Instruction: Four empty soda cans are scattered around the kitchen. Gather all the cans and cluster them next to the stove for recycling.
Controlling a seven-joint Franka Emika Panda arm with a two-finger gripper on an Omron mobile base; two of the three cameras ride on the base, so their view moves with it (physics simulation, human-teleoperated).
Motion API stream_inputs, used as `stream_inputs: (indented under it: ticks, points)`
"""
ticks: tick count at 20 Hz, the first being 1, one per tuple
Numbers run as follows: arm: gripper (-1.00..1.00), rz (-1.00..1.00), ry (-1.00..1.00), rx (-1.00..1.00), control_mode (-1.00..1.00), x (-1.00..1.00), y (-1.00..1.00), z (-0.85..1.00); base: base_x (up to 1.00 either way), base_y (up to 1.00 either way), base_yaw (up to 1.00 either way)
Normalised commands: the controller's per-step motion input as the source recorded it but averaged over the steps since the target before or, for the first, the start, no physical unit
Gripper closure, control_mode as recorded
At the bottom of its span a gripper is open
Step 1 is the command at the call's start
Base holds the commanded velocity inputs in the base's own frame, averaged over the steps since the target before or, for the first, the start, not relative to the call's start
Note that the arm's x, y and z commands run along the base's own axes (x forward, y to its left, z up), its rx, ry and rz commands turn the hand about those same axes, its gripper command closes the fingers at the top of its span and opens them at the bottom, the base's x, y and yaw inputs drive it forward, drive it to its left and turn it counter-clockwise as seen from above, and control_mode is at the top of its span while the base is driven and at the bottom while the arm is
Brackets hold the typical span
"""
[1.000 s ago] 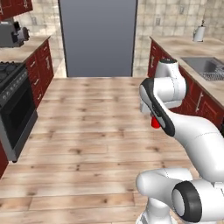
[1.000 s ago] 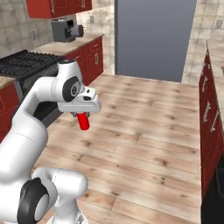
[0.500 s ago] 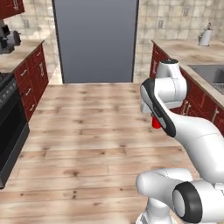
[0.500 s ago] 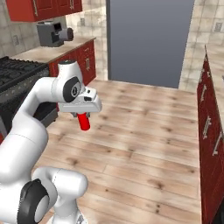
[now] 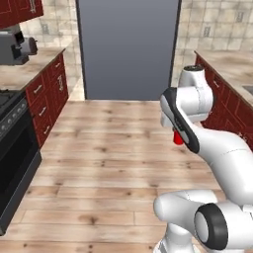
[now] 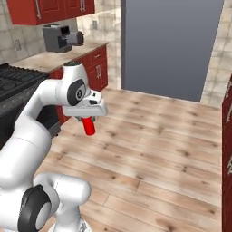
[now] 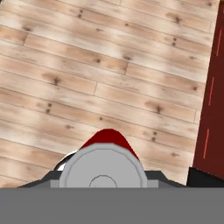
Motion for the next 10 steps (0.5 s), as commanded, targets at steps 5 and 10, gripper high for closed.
stream_inputs:
  ticks: [5, 10]
  points:
    - [1.0, 0.0, 0.0, 0.0, 1.0, 0.0, 0.0, 0.0, 0.37, 0.11, 0.41]
    - [1.0, 0.0, 0.0, 0.0, 1.0, 0.0, 0.0, 0.0, 0.01, 0.28, 0.42]
